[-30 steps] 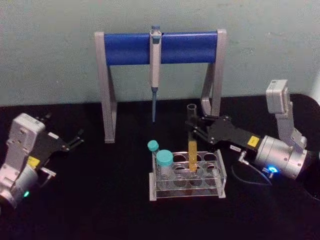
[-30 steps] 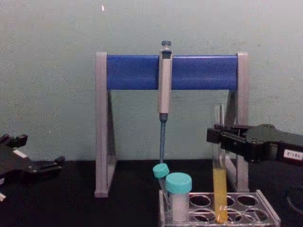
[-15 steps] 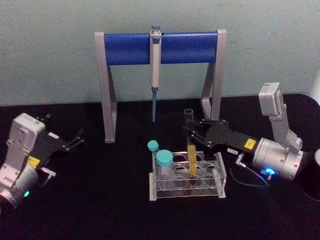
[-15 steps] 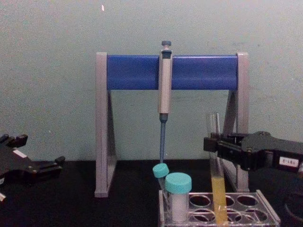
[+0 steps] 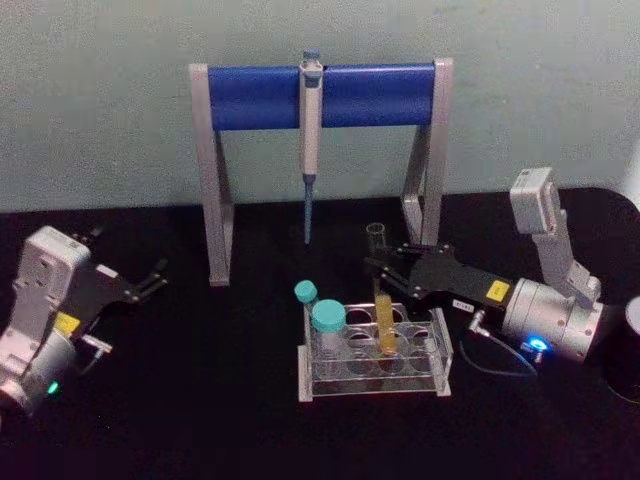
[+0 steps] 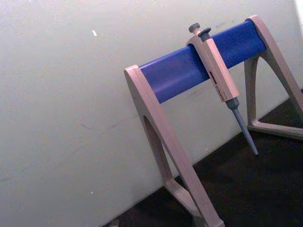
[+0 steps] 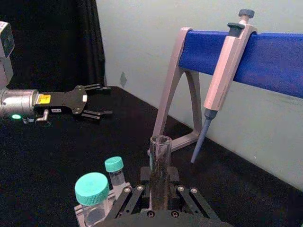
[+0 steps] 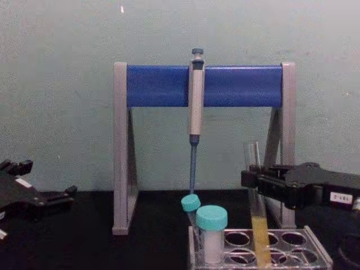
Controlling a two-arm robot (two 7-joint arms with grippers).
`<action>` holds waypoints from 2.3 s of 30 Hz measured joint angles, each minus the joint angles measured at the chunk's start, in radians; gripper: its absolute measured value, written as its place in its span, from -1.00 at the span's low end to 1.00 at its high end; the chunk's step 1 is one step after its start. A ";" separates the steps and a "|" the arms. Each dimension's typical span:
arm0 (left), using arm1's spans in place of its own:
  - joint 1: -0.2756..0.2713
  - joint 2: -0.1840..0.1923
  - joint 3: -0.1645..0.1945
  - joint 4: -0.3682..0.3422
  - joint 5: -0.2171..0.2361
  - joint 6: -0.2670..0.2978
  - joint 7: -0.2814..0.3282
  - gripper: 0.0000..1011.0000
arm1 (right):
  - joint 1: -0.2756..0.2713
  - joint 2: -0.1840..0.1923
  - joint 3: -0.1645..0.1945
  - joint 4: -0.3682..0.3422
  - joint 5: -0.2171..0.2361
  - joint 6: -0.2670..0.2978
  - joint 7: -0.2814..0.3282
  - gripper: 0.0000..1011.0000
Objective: Pick up the test tube from the test tube rack, shake it, then place it back into the test tube rack.
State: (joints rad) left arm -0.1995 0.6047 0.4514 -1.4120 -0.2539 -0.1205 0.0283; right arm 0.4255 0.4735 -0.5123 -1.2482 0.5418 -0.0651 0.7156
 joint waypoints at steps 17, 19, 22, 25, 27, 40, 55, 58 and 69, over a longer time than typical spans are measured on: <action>0.000 0.000 0.000 0.000 0.000 0.000 0.000 0.98 | 0.001 0.001 0.000 0.000 0.000 0.007 0.000 -0.55; 0.000 0.000 0.000 0.000 0.000 0.000 0.000 0.98 | 0.001 0.001 0.000 0.000 0.000 0.007 0.000 -0.55; 0.000 0.000 0.000 0.000 0.000 0.000 0.000 0.98 | 0.001 0.001 0.000 0.000 0.000 0.007 0.000 -0.55; 0.000 0.000 0.000 0.000 0.000 0.000 0.000 0.98 | 0.001 0.001 0.000 0.000 0.000 0.007 0.000 -0.55; 0.000 0.000 0.000 0.000 0.000 0.000 0.000 0.98 | 0.001 0.001 0.000 -0.001 0.000 0.006 0.000 -0.55; 0.000 0.000 0.000 0.000 0.000 0.000 0.000 0.98 | 0.000 0.001 0.001 -0.001 0.001 0.006 0.000 0.24; 0.000 0.000 0.000 0.000 0.000 0.000 0.000 0.98 | 0.000 0.001 0.001 -0.001 0.001 0.005 0.000 0.98; 0.000 0.000 0.000 0.000 0.000 0.000 0.000 0.98 | 0.000 0.001 0.001 -0.001 0.001 0.005 0.000 0.98; 0.000 0.000 0.000 0.000 0.000 0.000 0.000 0.98 | -0.014 0.005 0.010 -0.022 -0.003 -0.025 -0.010 0.98</action>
State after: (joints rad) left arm -0.1995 0.6047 0.4514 -1.4120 -0.2539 -0.1205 0.0283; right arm 0.4118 0.4781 -0.5018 -1.2705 0.5392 -0.0896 0.7058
